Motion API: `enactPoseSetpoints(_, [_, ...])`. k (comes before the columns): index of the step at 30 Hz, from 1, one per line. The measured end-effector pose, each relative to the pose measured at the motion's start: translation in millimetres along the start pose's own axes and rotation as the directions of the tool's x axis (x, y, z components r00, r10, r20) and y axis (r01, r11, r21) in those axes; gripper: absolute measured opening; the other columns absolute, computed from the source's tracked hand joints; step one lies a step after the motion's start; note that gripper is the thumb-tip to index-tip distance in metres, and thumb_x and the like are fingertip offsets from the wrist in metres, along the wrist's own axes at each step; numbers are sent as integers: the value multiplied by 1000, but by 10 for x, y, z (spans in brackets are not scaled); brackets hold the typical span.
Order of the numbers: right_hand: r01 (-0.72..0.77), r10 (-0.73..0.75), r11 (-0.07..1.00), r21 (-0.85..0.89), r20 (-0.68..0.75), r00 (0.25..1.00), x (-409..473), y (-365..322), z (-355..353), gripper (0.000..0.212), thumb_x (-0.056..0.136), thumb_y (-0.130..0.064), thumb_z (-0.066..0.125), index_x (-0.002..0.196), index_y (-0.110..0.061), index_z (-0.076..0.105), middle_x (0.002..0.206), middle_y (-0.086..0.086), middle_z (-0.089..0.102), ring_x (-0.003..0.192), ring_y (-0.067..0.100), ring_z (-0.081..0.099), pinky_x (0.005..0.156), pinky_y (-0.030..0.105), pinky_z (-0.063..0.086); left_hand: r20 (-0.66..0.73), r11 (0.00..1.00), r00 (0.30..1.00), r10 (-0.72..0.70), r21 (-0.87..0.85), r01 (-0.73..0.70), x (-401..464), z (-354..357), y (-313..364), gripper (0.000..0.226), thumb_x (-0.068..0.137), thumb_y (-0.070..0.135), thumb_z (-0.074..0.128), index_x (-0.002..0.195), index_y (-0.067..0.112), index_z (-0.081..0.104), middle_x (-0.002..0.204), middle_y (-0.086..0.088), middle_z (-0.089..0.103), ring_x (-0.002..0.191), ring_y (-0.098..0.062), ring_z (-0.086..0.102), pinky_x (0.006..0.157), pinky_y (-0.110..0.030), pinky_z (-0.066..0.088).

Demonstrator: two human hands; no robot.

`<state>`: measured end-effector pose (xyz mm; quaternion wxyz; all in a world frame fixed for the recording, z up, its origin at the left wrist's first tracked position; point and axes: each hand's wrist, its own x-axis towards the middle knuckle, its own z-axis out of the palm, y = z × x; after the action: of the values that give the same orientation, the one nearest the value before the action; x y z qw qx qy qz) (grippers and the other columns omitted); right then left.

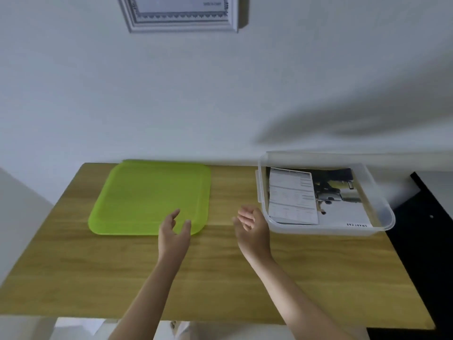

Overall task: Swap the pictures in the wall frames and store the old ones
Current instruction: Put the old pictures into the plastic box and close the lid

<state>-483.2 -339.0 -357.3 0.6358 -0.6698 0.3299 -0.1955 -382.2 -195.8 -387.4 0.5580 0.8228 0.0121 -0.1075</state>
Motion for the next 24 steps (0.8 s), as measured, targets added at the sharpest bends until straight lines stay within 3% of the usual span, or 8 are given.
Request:
enactPoseSetpoints(5, [-32,36,987,-155,22,999,203,110,529,37,87,-17,63,122,-18,51,122,2,56,109,13,54,96,31,46,-127,995,989,-74,63,83,504,-723,-238,43,87,24,61,128,21,51,136,-14,47,128,-24,43,100,-41,39])
enactPoseSetpoints(12, [-156,127,893,-421,-98,987,617,302,1270,50,84,-30,64,131,-27,47,133,15,42,126,31,40,97,37,40,-244,971,961,-129,166,172,1348,-1593,-549,46,85,25,61,129,20,51,136,-15,45,126,-36,40,102,-52,38])
enactPoseSetpoints(15, [-239,204,834,-498,-125,971,736,360,1495,55,84,-35,63,135,-30,43,139,16,38,132,35,29,98,38,37,-174,946,970,-168,248,208,1682,-1789,-641,50,85,27,63,132,18,50,137,-18,45,127,-39,39,105,-51,34])
enactPoseSetpoints(19, [-263,230,757,-598,-134,964,776,403,1693,55,83,-41,63,134,-35,44,140,15,32,129,37,28,98,40,38,-24,928,987,-159,339,157,1936,-1824,-674,48,83,30,65,128,21,53,131,-16,53,122,-34,47,104,-50,37])
enactPoseSetpoints(21, [-306,252,747,-590,-176,952,799,376,1750,53,80,-43,65,130,-36,48,138,16,29,125,38,31,96,42,41,-9,920,989,-149,365,142,2005,-1830,-666,46,80,31,67,124,26,56,128,-15,55,119,-32,50,102,-49,39])
enactPoseSetpoints(24, [-333,220,721,-608,-254,942,816,287,1744,56,77,-45,68,128,-36,49,132,17,30,116,38,42,100,44,39,23,952,988,-156,271,144,2030,-1875,-667,44,77,26,72,120,30,60,129,-16,53,118,-32,50,99,-48,43])
